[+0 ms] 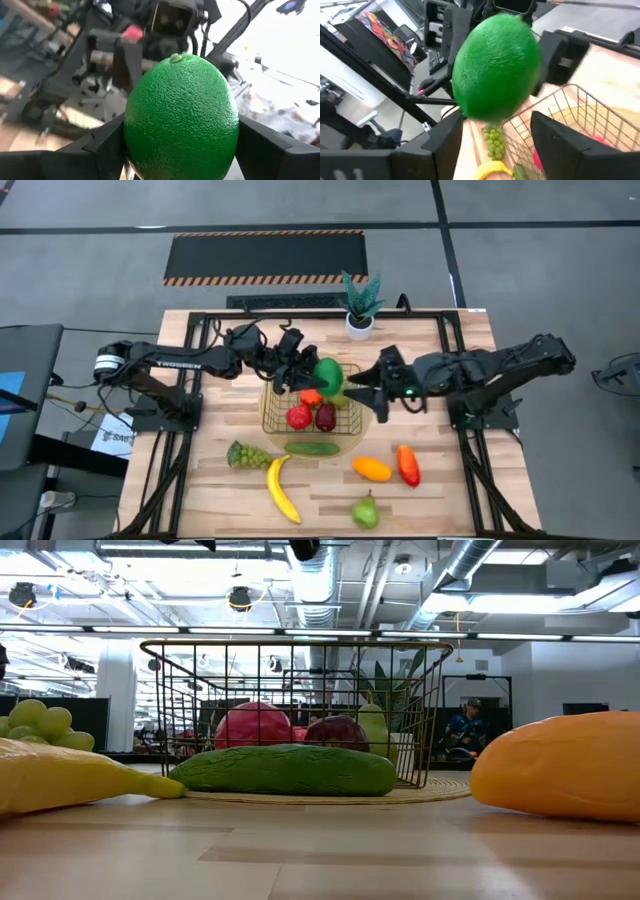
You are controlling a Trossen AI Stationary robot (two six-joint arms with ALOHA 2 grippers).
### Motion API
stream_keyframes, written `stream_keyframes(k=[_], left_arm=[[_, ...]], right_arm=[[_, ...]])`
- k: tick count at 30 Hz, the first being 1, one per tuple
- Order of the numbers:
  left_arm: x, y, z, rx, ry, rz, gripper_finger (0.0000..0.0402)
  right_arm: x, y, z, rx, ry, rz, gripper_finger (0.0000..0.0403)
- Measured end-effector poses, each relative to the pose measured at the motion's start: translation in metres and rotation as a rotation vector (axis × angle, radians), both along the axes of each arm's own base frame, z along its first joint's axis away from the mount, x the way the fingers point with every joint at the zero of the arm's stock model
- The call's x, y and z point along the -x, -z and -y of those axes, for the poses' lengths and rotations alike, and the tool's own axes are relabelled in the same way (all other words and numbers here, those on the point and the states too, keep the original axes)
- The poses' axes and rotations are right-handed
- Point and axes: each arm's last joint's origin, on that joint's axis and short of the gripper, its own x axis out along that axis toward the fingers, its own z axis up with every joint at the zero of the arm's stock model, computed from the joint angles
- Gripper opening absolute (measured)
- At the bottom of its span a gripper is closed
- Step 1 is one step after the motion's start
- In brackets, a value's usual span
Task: Build produce basket
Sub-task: Put the avocado into the silver basket
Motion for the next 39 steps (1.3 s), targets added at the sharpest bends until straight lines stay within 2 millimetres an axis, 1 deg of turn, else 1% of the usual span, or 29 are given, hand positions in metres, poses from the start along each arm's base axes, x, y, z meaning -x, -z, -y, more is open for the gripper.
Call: stream_keyframes(k=[2,4,6,8,11,13,17,20,23,27,32,36,39], left_arm=[[0.005,-0.001,-0.005,-0.015,-0.006,-0.035,0.0279],[0.012,0.001,-0.01,-0.047,-0.023,-0.113,0.0279],[0.022,0.008,-0.013,-0.075,-0.066,-0.244,0.0279],[0.033,0.017,-0.016,-0.122,-0.16,-0.396,0.0279],[0.049,0.035,-0.017,-0.246,-0.285,-0.647,0.0279],[0.058,0.046,-0.016,-0.322,-0.321,-0.788,0.0279],[0.069,0.06,-0.012,-0.445,-0.346,-0.972,0.0283],[0.067,0.07,-0.009,-0.499,-0.331,-1.048,0.0284],[0.059,0.078,-0.003,-0.558,-0.309,-1.068,0.0284],[0.045,0.098,0.003,-0.631,-0.273,-1.127,0.0284],[0.036,0.117,0.003,-0.668,-0.278,-1.205,0.0284],[0.034,0.118,0.002,-0.684,-0.306,-1.203,0.0286],[0.034,0.118,0.002,-0.706,-0.311,-1.194,0.0297]], right_arm=[[0.01,-0.005,-0.001,-0.026,-0.011,0.007,0.0267],[0.02,-0.007,-0.005,-0.048,-0.029,-0.009,0.027],[0.028,-0.009,-0.009,-0.067,-0.049,-0.013,0.0271],[0.034,-0.009,-0.013,-0.075,-0.069,-0.026,0.0271],[0.036,-0.008,-0.019,-0.074,-0.094,-0.033,0.0271],[0.034,-0.007,-0.022,-0.072,-0.1,-0.039,0.0271],[0.029,-0.002,-0.02,-0.062,-0.083,-0.067,0.0271],[0.028,0.001,-0.016,-0.063,-0.062,-0.089,0.0271],[0.028,0.0,-0.016,-0.069,-0.059,-0.086,0.0271],[0.028,0.002,-0.015,-0.064,-0.054,-0.102,0.0271],[0.028,0.002,-0.015,-0.062,-0.054,-0.109,0.0271],[0.028,0.003,-0.015,-0.058,-0.053,-0.118,0.0271],[0.029,0.004,-0.014,-0.053,-0.052,-0.13,0.0271]])
